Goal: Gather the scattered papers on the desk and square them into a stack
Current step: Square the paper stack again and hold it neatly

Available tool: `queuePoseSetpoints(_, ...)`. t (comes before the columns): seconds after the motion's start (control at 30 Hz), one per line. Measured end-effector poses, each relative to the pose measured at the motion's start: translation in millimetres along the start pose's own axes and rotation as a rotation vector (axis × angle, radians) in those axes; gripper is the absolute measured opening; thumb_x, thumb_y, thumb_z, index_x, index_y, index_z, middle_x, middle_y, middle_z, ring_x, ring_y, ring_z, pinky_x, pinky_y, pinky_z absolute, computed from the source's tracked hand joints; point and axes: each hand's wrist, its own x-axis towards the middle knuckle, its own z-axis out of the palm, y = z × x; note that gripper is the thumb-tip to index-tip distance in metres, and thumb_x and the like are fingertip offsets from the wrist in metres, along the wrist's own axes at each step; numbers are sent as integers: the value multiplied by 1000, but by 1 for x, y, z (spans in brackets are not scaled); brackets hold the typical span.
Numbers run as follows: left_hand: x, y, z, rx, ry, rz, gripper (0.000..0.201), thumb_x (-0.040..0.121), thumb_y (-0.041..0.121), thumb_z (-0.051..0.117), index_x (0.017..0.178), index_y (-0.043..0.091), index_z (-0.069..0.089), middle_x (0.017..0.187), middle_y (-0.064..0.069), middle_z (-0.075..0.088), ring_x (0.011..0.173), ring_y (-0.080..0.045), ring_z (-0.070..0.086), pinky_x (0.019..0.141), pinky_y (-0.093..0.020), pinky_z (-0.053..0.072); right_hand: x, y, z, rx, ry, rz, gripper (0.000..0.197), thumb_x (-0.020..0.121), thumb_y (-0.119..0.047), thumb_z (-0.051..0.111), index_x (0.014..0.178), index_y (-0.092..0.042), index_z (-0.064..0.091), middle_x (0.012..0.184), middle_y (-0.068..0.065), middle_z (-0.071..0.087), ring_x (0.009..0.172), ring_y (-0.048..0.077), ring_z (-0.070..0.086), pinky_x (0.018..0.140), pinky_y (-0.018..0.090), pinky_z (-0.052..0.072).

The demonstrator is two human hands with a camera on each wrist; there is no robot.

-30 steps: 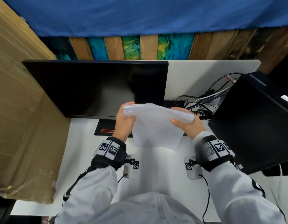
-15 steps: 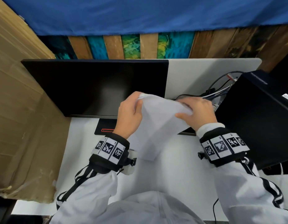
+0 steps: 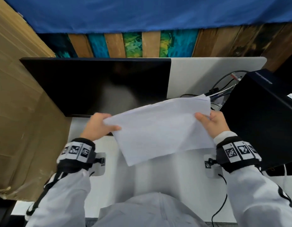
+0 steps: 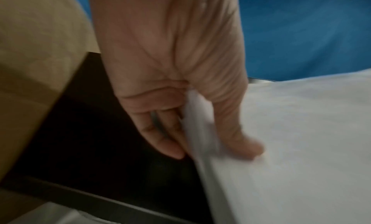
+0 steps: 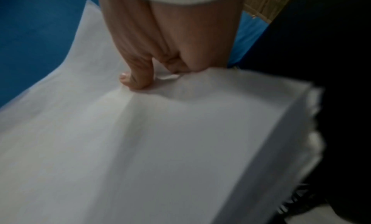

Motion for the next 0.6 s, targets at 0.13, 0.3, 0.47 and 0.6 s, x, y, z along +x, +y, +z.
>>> queuePoseSetpoints(0.13, -1, -10, -7, -597, 118, 29, 21, 70, -6, 74, 74, 10, 62, 62, 10, 70, 60, 0, 64, 61, -13, 52, -5, 19, 3, 102, 42, 25, 13, 79, -13, 68, 77, -26, 66, 64, -26, 71, 64, -2, 65, 73, 25, 55)
queuePoseSetpoints(0.3, -18, -41, 60, -655, -46, -142, 30, 69, -5, 75, 90, 15, 68, 72, 14, 72, 67, 2, 64, 64, -9, 49, -21, 62, 31, 11, -144, 156, 24, 76, 7, 67, 100, 4, 66, 59, -26, 70, 59, -12, 63, 68, 14, 50)
queuePoseSetpoints(0.47, -16, -48, 84, -658, -9, -238, 19, 75, -6, 69, 89, 8, 69, 80, -2, 67, 74, -14, 61, 74, -24, 47, -18, 67, 34, 26, -97, 135, 28, 76, 8, 66, 104, 5, 66, 77, -6, 68, 59, -12, 61, 64, 4, 48)
queuePoseSetpoints(0.6, -12, -41, 80, -586, 24, -216, 20, 79, -7, 64, 92, 8, 68, 82, -1, 66, 77, -16, 60, 71, -19, 47, -13, 50, 27, -155, -107, -8, 38, 75, -3, 71, 107, -22, 64, 85, -2, 67, 74, -5, 63, 78, 14, 46)
